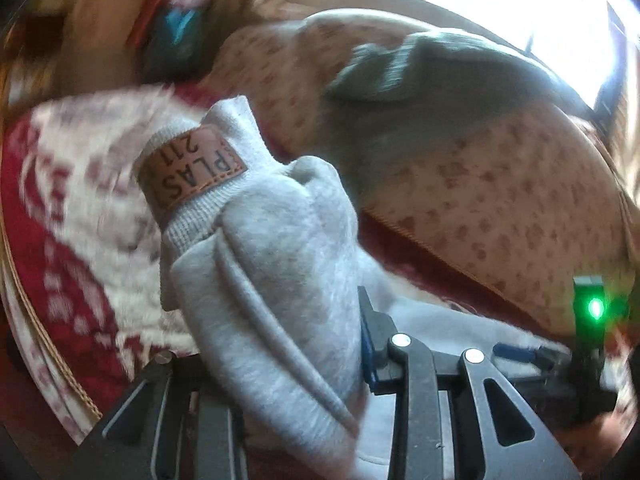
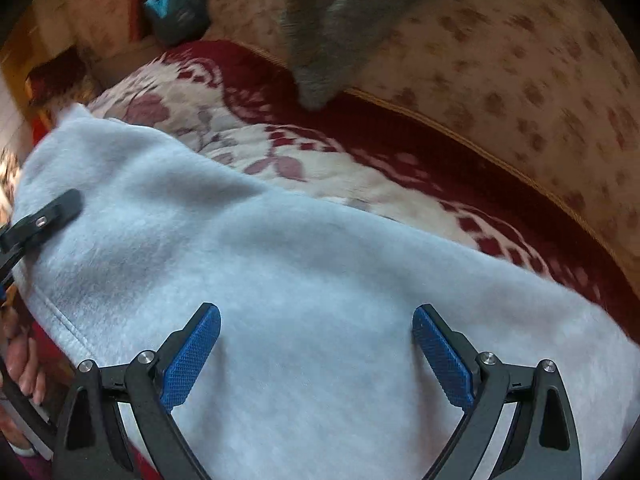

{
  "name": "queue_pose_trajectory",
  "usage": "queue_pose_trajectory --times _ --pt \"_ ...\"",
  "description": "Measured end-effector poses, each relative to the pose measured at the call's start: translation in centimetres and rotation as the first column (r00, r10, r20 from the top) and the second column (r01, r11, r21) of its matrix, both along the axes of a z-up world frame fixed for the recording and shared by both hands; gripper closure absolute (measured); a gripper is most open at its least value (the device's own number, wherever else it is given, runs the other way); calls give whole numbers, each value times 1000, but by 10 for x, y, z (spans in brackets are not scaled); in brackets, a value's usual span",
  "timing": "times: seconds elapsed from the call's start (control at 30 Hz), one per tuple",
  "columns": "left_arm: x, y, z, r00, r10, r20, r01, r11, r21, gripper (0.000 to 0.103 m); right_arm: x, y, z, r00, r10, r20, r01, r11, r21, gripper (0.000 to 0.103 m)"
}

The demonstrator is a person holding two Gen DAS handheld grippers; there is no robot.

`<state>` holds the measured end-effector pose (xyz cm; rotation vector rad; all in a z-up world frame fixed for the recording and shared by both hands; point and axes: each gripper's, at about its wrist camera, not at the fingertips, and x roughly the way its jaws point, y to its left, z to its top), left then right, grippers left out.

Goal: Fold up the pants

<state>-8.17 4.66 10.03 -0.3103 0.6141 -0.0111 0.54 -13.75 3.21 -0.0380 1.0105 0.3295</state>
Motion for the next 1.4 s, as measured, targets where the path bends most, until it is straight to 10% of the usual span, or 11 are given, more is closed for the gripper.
queue_pose_trajectory --times 0.3,0.63,0.93,1.27,1.4 --pt "-30 -118 8 967 -256 6 250 948 196 70 -35 -103 39 976 -209 55 207 978 37 4" --pt "-58 -190 -35 897 -429 -107 442 884 156 21 -65 -167 53 944 -324 63 321 946 45 4" --pt "-62 -153 -7 931 -363 -49 366 926 91 16 -56 -136 63 983 -178 41 163 958 234 4" --pt "-18 -133 -27 947 -301 -114 307 951 41 16 5 -47 48 995 103 -10 -100 984 147 5" --pt "-19 -132 -36 928 -353 -119 358 934 18 16 20 -33 32 990 143 11 -143 989 -23 36"
